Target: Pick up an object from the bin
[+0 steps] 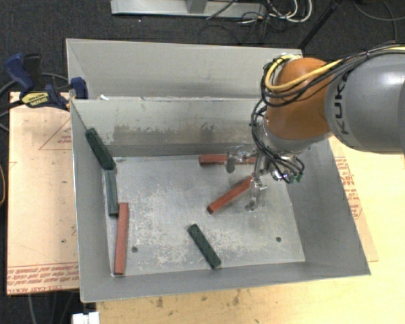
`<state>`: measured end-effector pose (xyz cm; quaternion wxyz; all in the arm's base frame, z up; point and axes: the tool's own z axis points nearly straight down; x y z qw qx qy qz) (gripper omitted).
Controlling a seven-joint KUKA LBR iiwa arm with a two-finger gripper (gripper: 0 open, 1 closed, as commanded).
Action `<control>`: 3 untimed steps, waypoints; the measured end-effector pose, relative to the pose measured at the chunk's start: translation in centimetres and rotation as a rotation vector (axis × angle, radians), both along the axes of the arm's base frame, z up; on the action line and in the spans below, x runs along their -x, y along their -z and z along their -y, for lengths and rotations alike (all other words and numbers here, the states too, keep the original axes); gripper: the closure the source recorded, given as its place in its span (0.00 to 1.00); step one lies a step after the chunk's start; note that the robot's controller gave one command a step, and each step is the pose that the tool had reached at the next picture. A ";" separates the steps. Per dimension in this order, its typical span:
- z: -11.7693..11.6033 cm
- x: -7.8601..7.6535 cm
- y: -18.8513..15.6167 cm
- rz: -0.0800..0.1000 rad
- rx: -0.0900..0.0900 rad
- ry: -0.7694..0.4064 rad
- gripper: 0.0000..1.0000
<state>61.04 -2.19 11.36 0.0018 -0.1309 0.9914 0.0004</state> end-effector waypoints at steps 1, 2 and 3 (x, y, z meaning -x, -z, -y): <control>1.0 -0.4 4.6 -0.004 0.000 -0.020 0.00; 0.9 -0.5 4.6 -0.002 0.000 -0.020 0.00; 1.0 -0.6 4.4 0.000 0.001 -0.020 1.00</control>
Offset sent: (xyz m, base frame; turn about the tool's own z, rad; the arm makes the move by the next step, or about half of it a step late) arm 0.0041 -0.0102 -0.0436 -0.0236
